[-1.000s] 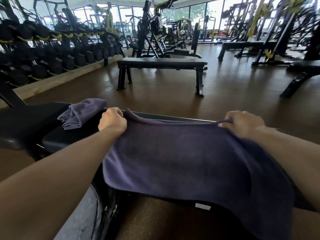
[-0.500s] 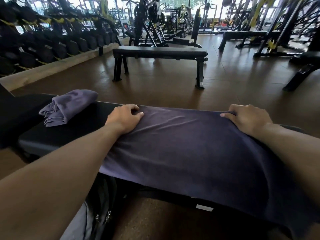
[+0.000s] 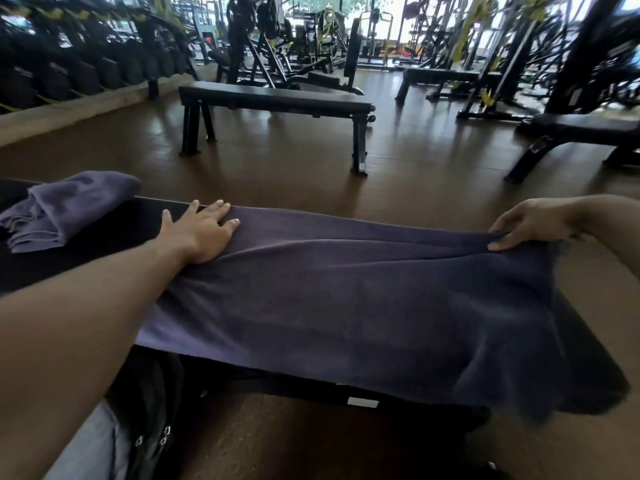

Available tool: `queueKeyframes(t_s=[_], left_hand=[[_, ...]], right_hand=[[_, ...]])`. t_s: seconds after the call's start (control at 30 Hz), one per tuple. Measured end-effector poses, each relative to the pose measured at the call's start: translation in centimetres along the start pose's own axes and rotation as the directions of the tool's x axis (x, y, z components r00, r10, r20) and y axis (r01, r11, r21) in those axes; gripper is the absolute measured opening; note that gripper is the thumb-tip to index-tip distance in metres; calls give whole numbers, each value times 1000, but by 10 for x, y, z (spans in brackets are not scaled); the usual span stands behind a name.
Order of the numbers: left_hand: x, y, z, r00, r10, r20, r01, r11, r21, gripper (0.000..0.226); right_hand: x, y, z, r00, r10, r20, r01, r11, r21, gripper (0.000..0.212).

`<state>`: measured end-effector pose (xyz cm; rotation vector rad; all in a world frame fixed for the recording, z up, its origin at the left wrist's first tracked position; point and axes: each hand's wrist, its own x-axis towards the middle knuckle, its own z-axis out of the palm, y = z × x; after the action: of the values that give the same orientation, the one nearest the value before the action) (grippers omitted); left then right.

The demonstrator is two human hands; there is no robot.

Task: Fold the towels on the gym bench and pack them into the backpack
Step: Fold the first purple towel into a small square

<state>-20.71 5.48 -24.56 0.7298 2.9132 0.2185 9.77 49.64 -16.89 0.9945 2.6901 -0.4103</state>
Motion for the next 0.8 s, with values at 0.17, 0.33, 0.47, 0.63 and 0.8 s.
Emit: queueKeyframes(t_s=[0.17, 0.33, 0.47, 0.63, 0.8], left_hand=[[0, -1, 0, 999, -26, -31, 27, 999, 47, 65], [-13, 9, -9, 920, 67, -385, 62, 947, 315, 59], [-35, 74, -10, 785, 373, -494, -339, 927, 162, 58], [-123, 190, 37, 565, 754, -336, -803, 596, -11, 83], [-215, 287, 85, 140, 989, -41, -961, 145, 237, 79]], right_hand=[[9, 32, 24, 856, 88, -509, -23, 991, 133, 23], [15, 42, 55, 872, 213, -440, -126, 967, 220, 57], [-1, 33, 60, 920, 218, -326, -155, 966, 206, 80], [-12, 20, 87, 951, 220, -217, -114, 903, 415, 93], [-14, 21, 90, 922, 279, -267, -102, 844, 527, 100]])
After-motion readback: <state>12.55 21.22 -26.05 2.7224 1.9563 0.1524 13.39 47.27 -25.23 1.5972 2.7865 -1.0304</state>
